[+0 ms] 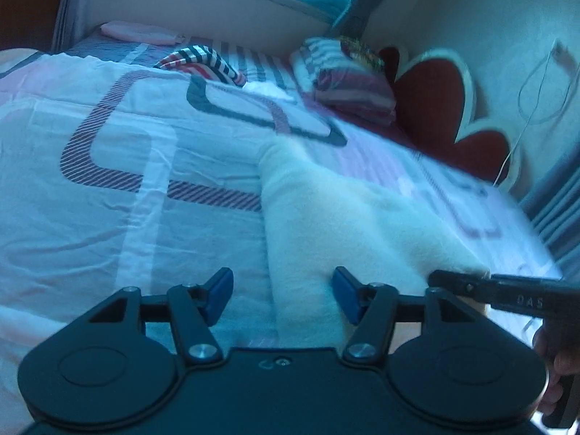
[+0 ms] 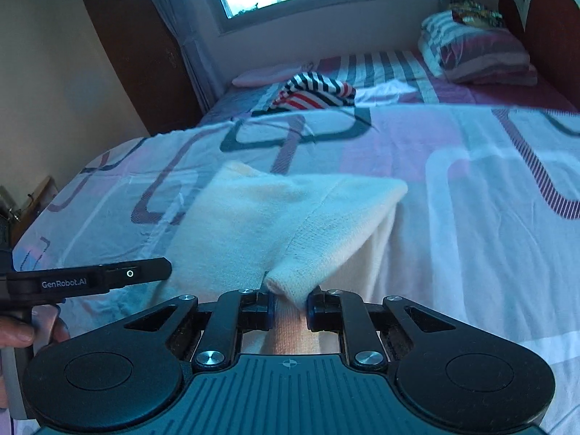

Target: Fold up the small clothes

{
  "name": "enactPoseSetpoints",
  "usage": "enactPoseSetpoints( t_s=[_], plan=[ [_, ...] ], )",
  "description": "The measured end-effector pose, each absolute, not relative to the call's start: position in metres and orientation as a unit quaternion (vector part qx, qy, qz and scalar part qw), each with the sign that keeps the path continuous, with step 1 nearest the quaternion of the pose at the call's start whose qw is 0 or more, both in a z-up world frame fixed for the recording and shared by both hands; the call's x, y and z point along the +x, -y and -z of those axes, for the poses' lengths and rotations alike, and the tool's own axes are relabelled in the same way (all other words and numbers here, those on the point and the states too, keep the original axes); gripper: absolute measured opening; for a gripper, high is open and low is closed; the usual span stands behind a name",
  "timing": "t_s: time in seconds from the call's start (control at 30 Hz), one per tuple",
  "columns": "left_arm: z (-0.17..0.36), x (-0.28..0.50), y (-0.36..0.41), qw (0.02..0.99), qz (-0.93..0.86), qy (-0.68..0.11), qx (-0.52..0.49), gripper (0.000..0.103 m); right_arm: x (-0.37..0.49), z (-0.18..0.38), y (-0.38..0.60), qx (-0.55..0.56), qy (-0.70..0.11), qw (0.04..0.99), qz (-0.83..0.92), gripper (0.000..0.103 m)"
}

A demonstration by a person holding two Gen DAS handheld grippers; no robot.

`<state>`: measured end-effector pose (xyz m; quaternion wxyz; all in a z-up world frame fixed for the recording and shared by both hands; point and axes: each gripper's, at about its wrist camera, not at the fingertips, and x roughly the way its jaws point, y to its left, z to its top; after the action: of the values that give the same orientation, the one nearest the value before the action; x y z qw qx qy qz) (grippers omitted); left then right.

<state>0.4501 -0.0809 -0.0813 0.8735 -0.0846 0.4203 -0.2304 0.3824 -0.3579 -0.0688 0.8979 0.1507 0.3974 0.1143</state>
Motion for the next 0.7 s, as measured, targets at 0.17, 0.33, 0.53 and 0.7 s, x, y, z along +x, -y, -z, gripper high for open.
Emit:
enactPoseSetpoints(
  t_s=[0.17, 0.33, 0.53, 0.7],
  plan=[
    [0.086, 0.452, 0.079, 0.872, 0.224, -0.426, -0.093, 0.063, 0.389, 0.088, 0.373, 0.210, -0.408, 0.883, -0.097, 0.017],
    [0.068, 0.460, 0.076, 0.878, 0.240, -0.400, -0.105, 0.060, 0.382, 0.075, 0.391, 0.230, -0.364, 0.900, -0.066, 0.054],
    [0.072, 0.488, 0.103, 0.874, 0.243, -0.411, -0.085, 0.060, 0.416, 0.081, 0.415, 0.278, -0.368, 0.886, -0.052, 0.051],
    [0.087, 0.492, 0.100, 0.889, 0.211, -0.403, -0.043, 0.063, 0.432, 0.077, 0.398, 0.212, -0.348, 0.909, -0.088, 0.009]
  ],
)
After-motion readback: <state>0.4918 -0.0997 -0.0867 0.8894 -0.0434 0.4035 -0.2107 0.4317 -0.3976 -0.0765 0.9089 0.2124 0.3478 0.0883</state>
